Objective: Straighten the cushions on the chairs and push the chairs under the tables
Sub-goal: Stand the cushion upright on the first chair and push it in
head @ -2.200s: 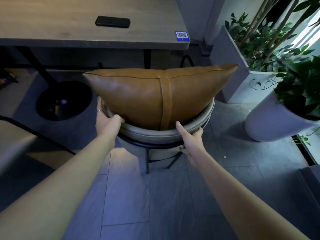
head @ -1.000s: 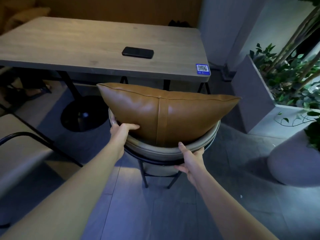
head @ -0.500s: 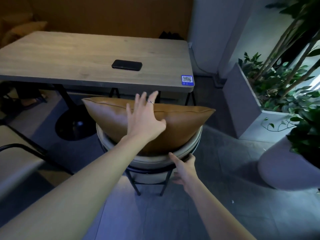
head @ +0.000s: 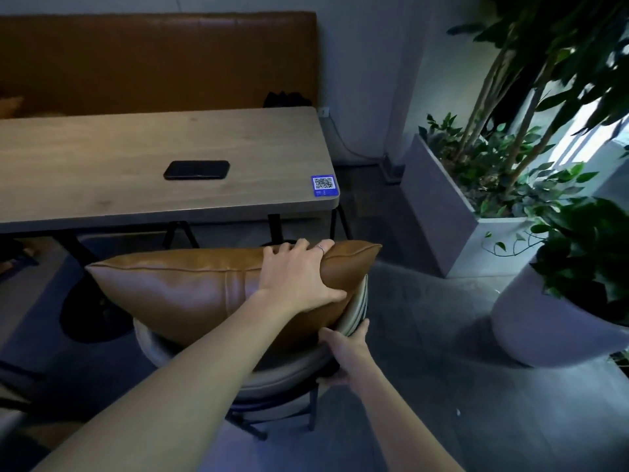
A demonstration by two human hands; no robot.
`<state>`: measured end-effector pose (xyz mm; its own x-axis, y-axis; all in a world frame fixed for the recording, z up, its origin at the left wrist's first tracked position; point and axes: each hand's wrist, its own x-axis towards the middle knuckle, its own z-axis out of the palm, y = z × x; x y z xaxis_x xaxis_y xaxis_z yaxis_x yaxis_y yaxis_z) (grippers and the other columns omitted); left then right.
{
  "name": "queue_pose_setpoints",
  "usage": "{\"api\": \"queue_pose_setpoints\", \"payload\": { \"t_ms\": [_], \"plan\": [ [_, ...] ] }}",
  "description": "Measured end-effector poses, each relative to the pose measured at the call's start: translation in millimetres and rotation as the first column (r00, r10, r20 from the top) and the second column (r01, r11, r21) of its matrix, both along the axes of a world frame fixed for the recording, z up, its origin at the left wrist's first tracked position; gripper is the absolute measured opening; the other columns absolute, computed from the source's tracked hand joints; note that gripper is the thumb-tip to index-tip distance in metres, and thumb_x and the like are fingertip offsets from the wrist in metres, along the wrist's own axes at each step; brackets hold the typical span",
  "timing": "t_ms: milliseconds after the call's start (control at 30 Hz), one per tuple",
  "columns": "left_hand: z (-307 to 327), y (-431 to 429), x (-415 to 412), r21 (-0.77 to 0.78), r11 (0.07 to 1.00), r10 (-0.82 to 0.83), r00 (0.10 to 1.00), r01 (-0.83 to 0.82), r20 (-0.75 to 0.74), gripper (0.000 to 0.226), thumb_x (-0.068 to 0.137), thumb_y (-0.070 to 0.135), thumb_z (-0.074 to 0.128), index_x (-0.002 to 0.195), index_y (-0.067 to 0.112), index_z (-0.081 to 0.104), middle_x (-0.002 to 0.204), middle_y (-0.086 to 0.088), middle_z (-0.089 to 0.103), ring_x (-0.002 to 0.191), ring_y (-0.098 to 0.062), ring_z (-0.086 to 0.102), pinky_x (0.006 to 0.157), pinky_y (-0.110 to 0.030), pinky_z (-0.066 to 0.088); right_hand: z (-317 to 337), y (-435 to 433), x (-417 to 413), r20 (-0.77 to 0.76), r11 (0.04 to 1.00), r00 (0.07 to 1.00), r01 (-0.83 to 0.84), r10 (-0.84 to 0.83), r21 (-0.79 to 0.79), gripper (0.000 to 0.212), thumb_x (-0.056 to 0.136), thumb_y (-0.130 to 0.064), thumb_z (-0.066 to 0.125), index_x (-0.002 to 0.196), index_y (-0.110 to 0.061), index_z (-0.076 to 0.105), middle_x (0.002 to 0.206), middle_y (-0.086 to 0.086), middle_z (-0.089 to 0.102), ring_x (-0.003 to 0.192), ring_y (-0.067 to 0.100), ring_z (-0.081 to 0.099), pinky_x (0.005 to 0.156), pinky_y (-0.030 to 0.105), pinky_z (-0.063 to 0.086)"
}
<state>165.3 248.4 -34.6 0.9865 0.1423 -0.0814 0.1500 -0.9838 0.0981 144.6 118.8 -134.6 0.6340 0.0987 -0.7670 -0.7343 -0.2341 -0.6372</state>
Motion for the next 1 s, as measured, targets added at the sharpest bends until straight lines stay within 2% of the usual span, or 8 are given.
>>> {"api": "queue_pose_setpoints", "payload": {
  "t_ms": [67,100,500,667,800,867,933,1000],
  "plan": [
    [-2.8,-0.3,-6.6,0.013,1.0,0.011,1.0,-0.011,0.019,0.096,0.074,0.083,0.057,0.155,0.043,0.027,0.149,-0.002,0.05,0.135,-0.03,0.048,0.111,-0.052,0.033,2.0,-0.6,-3.0,-0.017,1.0,1.0,-0.019,0.019,0.009,0.119,0.09,-0.026,0.073,0.162,-0.043,-0.021,0.159,0.01,0.036,0.116,0.042,0.053,0.055,0.045,0.064],
    [-3.6,-0.1,-9.9,0.014,1.0,0.019,0.999,-0.019,0.029,0.095,0.074,0.083,0.056,0.155,0.043,0.028,0.148,-0.002,0.051,0.134,-0.03,0.049,0.111,-0.052,0.034,1.9,-0.1,-5.3,-0.014,1.0,0.999,-0.028,0.028,0.0,0.119,0.09,-0.025,0.073,0.162,-0.042,-0.021,0.159,0.01,0.036,0.117,0.043,0.054,0.053,0.044,0.064],
    [-3.7,-4.4,-53.1,0.015,0.998,0.061,0.997,-0.061,0.044,0.094,0.075,0.083,0.057,0.156,0.042,0.031,0.147,-0.001,0.053,0.132,-0.028,0.052,0.109,-0.051,0.035,5.7,-8.2,-56.0,0.009,0.999,0.999,-0.046,0.047,-0.024,0.118,0.087,-0.028,0.075,0.163,-0.044,-0.013,0.153,0.009,0.041,0.116,0.038,0.054,0.057,0.043,0.065],
    [-3.2,3.7,-66.5,0.023,0.999,0.049,0.998,-0.05,0.037,0.094,0.075,0.084,0.056,0.156,0.044,0.029,0.15,0.002,0.049,0.136,-0.026,0.046,0.111,-0.049,0.032,-1.1,-1.1,-75.7,-0.008,1.0,1.0,0.008,-0.008,0.015,0.123,0.081,-0.028,0.076,0.162,-0.046,-0.015,0.163,0.005,0.034,0.131,0.039,0.05,0.053,0.037,0.063],
    [-6.4,4.4,-75.8,0.039,0.999,0.007,0.998,-0.01,0.062,0.092,0.076,0.085,0.052,0.156,0.046,0.028,0.156,0.003,0.044,0.14,-0.025,0.041,0.112,-0.048,0.029,-8.8,9.3,-79.3,0.043,0.995,0.999,0.029,-0.025,-0.099,0.108,0.087,-0.034,0.066,0.165,-0.039,-0.009,0.149,0.01,0.051,0.125,0.038,0.055,0.046,0.026,0.057],
    [-8.1,2.9,-75.2,0.041,0.999,-0.015,0.997,0.011,0.08,0.09,0.077,0.084,0.05,0.156,0.047,0.028,0.157,0.004,0.043,0.141,-0.024,0.04,0.113,-0.048,0.028,-12.1,12.7,-75.4,0.062,0.989,0.998,0.027,-0.018,-0.145,0.103,0.091,-0.037,0.062,0.166,-0.037,-0.01,0.145,0.012,0.054,0.126,0.039,0.055,0.041,0.026,0.054],
    [-9.5,2.5,-72.1,0.044,0.999,-0.035,0.994,0.031,0.101,0.087,0.078,0.083,0.049,0.155,0.049,0.029,0.156,0.005,0.045,0.14,-0.023,0.041,0.112,-0.047,0.028,-13.5,14.1,-70.1,0.064,0.987,0.998,0.006,0.005,-0.159,0.105,0.09,-0.042,0.061,0.164,-0.037,-0.014,0.148,0.012,0.052,0.127,0.042,0.054,0.05,0.033,0.061],
    [-10.2,3.3,-69.6,0.044,0.998,-0.049,0.992,0.044,0.115,0.085,0.079,0.082,0.049,0.155,0.049,0.03,0.154,0.006,0.046,0.138,-0.022,0.042,0.111,-0.046,0.027,-10.4,9.9,-67.8,0.01,0.993,0.999,-0.032,0.033,-0.113,0.117,0.082,-0.049,0.063,0.16,-0.041,-0.023,0.158,0.015,0.045,0.124,0.047,0.057,0.071,0.049,0.065]
  ]
}}
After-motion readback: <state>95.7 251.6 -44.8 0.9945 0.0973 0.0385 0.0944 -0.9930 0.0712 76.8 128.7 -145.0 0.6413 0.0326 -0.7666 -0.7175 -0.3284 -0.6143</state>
